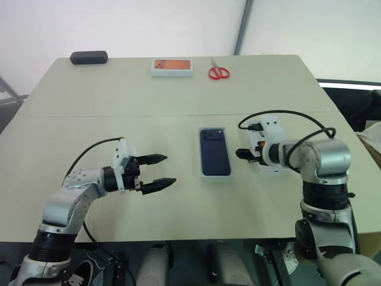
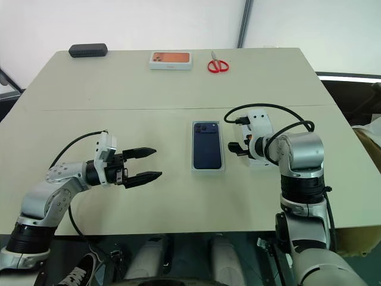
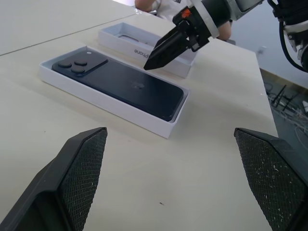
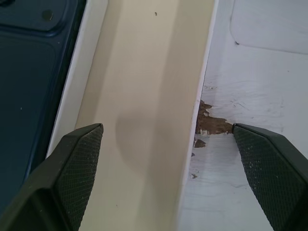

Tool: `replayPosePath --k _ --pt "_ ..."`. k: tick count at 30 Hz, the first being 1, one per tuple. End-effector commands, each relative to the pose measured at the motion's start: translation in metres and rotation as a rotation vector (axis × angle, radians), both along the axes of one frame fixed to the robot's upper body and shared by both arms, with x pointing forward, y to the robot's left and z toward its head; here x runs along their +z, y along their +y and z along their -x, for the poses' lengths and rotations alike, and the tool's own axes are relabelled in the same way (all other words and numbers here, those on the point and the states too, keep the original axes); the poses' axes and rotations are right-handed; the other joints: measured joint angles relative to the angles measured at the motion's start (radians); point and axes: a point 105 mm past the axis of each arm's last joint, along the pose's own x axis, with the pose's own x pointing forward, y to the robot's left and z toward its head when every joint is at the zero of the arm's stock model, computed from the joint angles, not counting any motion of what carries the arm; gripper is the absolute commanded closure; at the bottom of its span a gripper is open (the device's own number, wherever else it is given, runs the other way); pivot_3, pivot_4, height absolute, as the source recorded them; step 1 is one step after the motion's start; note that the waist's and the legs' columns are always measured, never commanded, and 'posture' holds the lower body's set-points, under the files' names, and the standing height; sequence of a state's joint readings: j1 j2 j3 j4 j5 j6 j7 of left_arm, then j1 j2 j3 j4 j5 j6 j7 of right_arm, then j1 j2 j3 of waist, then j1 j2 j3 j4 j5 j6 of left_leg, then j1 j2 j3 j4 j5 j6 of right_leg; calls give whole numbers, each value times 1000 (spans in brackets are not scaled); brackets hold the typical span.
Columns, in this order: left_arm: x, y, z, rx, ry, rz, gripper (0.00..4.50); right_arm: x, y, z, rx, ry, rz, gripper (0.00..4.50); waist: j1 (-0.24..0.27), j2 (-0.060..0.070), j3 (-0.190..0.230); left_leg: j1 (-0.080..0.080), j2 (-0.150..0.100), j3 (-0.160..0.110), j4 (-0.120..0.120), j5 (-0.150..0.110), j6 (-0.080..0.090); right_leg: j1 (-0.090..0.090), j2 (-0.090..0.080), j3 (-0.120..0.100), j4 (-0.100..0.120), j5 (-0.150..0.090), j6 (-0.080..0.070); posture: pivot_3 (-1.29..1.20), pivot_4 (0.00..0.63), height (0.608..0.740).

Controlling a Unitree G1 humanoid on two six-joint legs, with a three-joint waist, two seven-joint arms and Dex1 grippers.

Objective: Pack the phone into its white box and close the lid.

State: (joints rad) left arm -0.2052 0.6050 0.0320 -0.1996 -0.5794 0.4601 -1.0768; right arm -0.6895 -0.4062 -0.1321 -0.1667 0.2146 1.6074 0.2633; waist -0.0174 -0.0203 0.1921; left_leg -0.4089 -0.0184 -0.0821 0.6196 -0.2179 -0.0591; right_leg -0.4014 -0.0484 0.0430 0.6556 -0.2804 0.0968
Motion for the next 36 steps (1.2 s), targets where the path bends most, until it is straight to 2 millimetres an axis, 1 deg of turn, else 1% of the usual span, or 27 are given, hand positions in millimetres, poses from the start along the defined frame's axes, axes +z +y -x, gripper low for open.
replayPosePath --k 1,6,7,8,11,12,13,15,16,21,24,26,28,29,31,32,33,35,36 --pt "8 -3 -1 -8 -50 8 40 15 -8 -3 -45 -57 33 7 -1 0 0 0 0 0 0 0 0 0 0 0 0 0 0 0 150 740" --pt "8 -7 0 -7 -53 15 40 7 -8 -2 -36 -56 62 7 -4 0 0 0 0 0 0 0 0 0 0 0 0 0 0 0 150 740" --pt "8 -7 0 -5 -52 18 0 6 -7 -2 -34 -52 58 527 -4 0 0 0 0 0 0 0 0 0 0 0 0 0 0 0 150 740" --pt "9 -7 0 -3 -51 20 0 4 -8 -3 -35 -53 61 848 -4 0 0 0 0 0 0 0 0 0 1 0 0 0 0 0 150 740" --pt "9 -6 -1 7 -50 18 0 5 -10 -6 -44 -70 76 2248 -4 0 0 0 0 0 0 0 0 0 1 0 0 0 0 0 150 740" --pt "9 -5 -2 10 -51 18 0 5 -10 -7 -44 -70 83 2802 -4 0 0 0 0 0 0 0 0 0 1 0 0 0 0 0 150 740" --pt "9 -5 -2 13 -51 19 0 4 -9 -7 -44 -70 84 3213 -3 0 0 0 0 0 0 0 0 0 1 0 0 0 0 0 150 740" --pt "10 -5 -2 16 -52 20 0 4 -9 -8 -46 -74 86 4328 -3 0 0 0 0 0 0 0 0 0 1 0 0 0 0 0 150 740" --pt "10 -4 -3 18 -52 20 0 4 -10 -8 -48 -78 91 4426 -3 0 0 0 0 0 0 0 0 0 1 0 0 0 0 0 150 740" --pt "10 -4 -4 25 -47 23 0 6 -9 -11 -53 -98 97 4426 -3 0 0 0 0 0 0 0 0 0 1 0 0 0 0 0 150 740" --pt "11 -3 -5 31 -40 32 0 14 -3 -15 -26 -142 73 4426 -4 0 0 0 0 0 0 0 0 0 1 0 0 0 0 0 150 740" --pt "12 -1 -10 57 -39 41 0 23 11 -16 32 -176 19 4426 -4 0 0 0 0 0 0 0 0 0 1 0 0 0 0 0 150 740" --pt "12 3 -16 97 -33 43 0 29 19 -15 66 -194 -31 4426 -5 0 0 0 0 0 0 0 0 0 1 0 0 0 0 0 150 740" --pt "12 5 -19 113 -35 42 0 35 28 -16 92 -212 -85 4426 -5 0 0 0 0 0 0 0 0 0 1 0 0 0 0 0 150 740" --pt "16 10 -25 151 -49 55 0 55 52 -17 144 -247 -305 4426 -11 0 0 0 1 0 0 0 0 -1 2 0 1 0 0 0 150 740" --pt "17 12 -26 163 -54 59 0 61 59 -17 159 -256 -373 4426 -16 0 0 0 1 0 0 0 0 -1 2 1 1 0 0 0 150 740" --pt "18 13 -27 171 -60 60 0 67 65 -16 175 -271 -420 4426 -18 0 0 0 1 0 0 0 0 -2 2 1 2 0 0 0 150 740" --pt "20 16 -30 201 -89 57 0 88 86 -8 293 -342 -524 4426 -18 0 0 0 1 0 -1 0 0 -2 1 0 4 0 0 0 150 740" --pt "21 17 -30 210 -99 58 0 93 94 -3 344 -361 -555 4426 -18 0 0 0 1 -1 -1 0 0 -2 1 0 4 0 0 0 150 740"
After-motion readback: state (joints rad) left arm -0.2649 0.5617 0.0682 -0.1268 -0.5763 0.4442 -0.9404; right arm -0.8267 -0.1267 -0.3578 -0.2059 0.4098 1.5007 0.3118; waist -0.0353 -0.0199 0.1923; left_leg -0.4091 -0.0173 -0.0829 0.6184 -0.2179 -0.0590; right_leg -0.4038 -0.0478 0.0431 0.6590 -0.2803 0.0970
